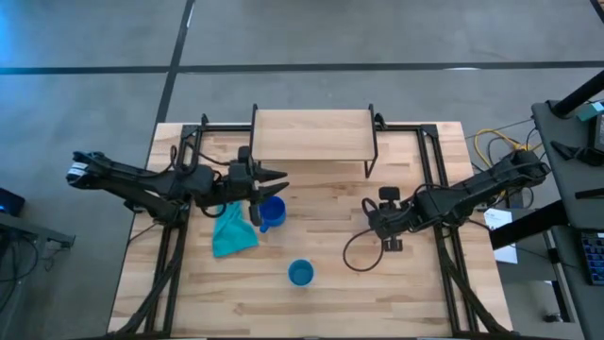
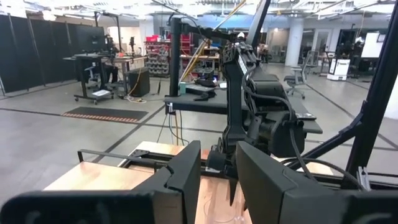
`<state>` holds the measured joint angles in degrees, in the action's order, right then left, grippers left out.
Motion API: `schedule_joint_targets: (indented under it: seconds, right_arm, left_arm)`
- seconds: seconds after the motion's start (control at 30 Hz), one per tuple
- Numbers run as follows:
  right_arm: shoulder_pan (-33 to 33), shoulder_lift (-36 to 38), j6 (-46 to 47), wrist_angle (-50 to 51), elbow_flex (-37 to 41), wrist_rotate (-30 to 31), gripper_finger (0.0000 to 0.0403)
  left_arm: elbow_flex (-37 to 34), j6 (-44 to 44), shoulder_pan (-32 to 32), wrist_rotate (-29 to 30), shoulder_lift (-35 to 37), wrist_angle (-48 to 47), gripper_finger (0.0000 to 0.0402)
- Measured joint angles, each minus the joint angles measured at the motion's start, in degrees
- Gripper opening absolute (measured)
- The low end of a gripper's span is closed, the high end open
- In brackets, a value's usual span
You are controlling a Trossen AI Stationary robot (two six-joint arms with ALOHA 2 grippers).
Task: Stack small to large cups/mugs on shelf
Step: Put the transparent mug on the shelf
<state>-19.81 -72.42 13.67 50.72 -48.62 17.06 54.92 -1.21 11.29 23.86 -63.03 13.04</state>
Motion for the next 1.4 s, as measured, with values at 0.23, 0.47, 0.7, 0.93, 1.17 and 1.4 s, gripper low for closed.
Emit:
schedule_joint_targets:
  seconds: [0.23, 0.47, 0.7, 0.93, 1.17, 1.4]
  right_arm:
    - [0.0, 0.0, -8.7, 0.4, 0.0, -0.4, 0.0132]
    - [0.4, 0.0, -12.3, 6.0, 0.0, -0.5, 0.0132]
    - [0.8, 0.0, -13.8, 7.0, 0.9, -0.5, 0.0132]
    - [1.1, 0.0, -15.9, 5.4, 1.2, 0.1, 0.0132]
    - [1.1, 0.0, -19.3, 2.3, 1.4, 1.0, 0.0132]
    - [1.1, 0.0, -19.9, 1.0, 2.9, 1.0, 0.0132]
  left_arm:
    - [0.0, 0.0, 0.0, 0.0, -0.2, 0.0, 0.0089]
    - [0.4, -0.1, 0.0, 0.0, 0.0, 0.1, 0.0089]
    - [0.2, -0.1, 0.0, 0.0, 0.0, 0.0, 0.0089]
    - [0.3, -0.1, 0.0, 0.0, 0.0, 0.1, 0.0089]
    - [0.2, -0.1, 0.0, 0.0, 0.0, 0.2, 0.0089]
    - [0.3, -0.1, 0.0, 0.0, 0.0, 0.2, 0.0089]
